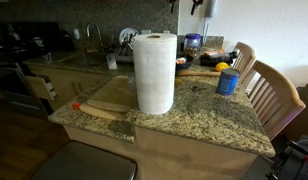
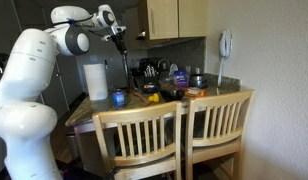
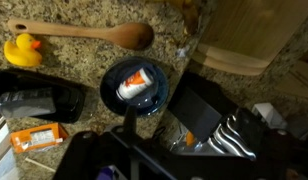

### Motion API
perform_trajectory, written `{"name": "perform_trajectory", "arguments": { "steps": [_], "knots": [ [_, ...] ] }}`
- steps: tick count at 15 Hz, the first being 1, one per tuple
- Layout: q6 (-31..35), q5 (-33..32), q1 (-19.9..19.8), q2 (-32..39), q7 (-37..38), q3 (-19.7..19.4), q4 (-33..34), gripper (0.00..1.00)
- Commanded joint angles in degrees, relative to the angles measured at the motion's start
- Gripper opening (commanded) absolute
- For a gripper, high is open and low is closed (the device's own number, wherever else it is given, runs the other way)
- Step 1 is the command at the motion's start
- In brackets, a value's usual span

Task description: Put the white bottle inside the bowl

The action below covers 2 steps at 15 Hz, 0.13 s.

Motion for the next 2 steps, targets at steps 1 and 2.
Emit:
{"name": "perform_trajectory", "arguments": {
  "steps": [1, 2],
  "knots": [
    [-0.73, 1.11, -0.33, 0.1, -0.73, 0.27, -0.31, 1.0],
    [-1.01, 1.49, -0.5, 0.13, -1.03, 0.49, -0.64, 1.0]
  ]
}}
